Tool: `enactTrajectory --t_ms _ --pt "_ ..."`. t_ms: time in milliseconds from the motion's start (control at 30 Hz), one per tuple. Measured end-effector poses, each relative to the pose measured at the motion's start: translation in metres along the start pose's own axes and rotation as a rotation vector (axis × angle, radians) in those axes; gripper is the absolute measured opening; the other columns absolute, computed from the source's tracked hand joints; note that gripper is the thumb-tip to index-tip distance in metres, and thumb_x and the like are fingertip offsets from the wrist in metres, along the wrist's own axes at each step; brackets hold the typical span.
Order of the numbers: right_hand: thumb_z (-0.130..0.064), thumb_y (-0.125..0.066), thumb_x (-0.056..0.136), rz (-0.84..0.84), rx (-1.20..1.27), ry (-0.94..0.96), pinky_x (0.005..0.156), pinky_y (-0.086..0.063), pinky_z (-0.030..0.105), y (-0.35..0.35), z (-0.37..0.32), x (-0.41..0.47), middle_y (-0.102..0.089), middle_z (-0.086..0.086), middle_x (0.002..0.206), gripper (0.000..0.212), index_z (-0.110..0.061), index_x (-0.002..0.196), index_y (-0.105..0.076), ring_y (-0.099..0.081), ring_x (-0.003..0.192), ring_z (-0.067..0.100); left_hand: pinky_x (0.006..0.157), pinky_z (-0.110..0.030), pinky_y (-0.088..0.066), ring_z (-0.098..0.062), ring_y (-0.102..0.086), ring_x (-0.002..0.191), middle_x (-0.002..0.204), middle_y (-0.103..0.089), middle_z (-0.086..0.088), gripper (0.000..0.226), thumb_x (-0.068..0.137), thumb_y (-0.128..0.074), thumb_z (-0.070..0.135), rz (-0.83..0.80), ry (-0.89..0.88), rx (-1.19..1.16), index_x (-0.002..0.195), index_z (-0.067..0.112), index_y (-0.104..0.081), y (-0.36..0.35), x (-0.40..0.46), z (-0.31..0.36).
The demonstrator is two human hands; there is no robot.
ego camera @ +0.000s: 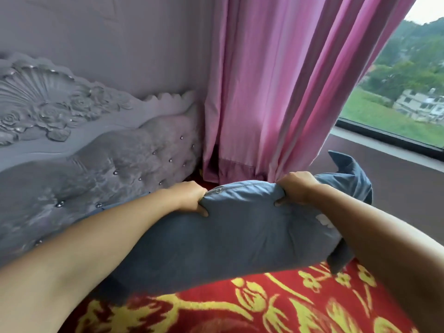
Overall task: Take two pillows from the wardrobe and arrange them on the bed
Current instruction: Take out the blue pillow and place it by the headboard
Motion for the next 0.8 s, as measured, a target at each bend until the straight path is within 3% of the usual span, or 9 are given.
enactTrajectory --t_ms 200,433,800 --pt "-0.063 -0.065 0.074 -0.019 -0.040 0.152 0.075 -0.049 0.031 -0.036 0.050 0.055 -0.070 -0.004 0.108 0.043 -0.030 0.101 -0.066 -0.066 0.103 0.020 0.073 -0.034 -0.049 -0.028 -0.063 0.098 0.108 -0.066 -0.006 0.042 0.068 -0.068 0.054 -0.065 0.121 -0.138 0.096 0.024 -0.059 -0.030 0.056 0.027" --pt "-0.064 -0.063 0.076 0.009 -0.057 0.173 0.071 -0.046 0.030 -0.032 0.069 0.096 -0.069 -0.004 0.110 0.045 -0.031 0.106 -0.065 -0.066 0.105 0.020 0.071 -0.033 -0.046 -0.031 -0.062 0.099 0.107 -0.065 -0.008 0.042 0.070 -0.068 0.053 -0.021 0.150 -0.154 0.096 0.022 -0.058 -0.025 0.092 0.021" --pt "-0.063 -0.068 0.073 -0.091 -0.045 0.128 0.073 -0.046 0.029 0.051 -0.020 0.212 -0.068 -0.002 0.113 0.053 -0.030 0.115 -0.064 -0.065 0.105 0.023 0.085 -0.038 -0.051 -0.025 -0.062 0.099 0.111 -0.068 -0.008 0.049 0.072 -0.072 0.048 -0.005 0.144 -0.310 0.109 0.016 -0.062 -0.020 0.111 -0.133"
Point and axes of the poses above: each hand's wrist, its own x-axis towards the middle knuckle, its own y-axis out of the back of the hand, z = x × y, the point moved 2 cm from there along x, towards the middle knuckle
